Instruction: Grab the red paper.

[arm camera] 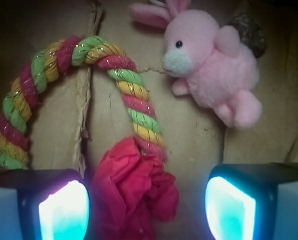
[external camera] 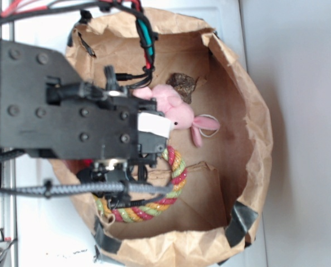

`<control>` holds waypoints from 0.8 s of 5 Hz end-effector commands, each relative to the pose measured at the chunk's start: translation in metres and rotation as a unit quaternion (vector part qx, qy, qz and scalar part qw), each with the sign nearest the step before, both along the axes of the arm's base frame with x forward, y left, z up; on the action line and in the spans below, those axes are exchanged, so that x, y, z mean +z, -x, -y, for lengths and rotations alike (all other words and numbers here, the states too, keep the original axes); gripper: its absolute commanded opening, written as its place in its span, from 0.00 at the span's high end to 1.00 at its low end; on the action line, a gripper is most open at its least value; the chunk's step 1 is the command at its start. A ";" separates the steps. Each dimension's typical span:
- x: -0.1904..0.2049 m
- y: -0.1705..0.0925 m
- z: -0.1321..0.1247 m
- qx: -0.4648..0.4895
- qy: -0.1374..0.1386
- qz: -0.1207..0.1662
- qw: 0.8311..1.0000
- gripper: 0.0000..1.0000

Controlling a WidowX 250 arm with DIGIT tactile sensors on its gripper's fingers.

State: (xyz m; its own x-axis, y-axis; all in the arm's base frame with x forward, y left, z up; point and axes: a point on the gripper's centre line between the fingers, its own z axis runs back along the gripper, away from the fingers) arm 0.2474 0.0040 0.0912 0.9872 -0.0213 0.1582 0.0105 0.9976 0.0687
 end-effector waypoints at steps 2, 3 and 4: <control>0.001 0.010 0.019 -0.017 -0.002 0.004 1.000 0.00; -0.003 0.009 0.029 -0.039 0.020 0.001 0.999 0.00; -0.004 0.007 0.031 -0.041 0.034 -0.006 0.999 0.00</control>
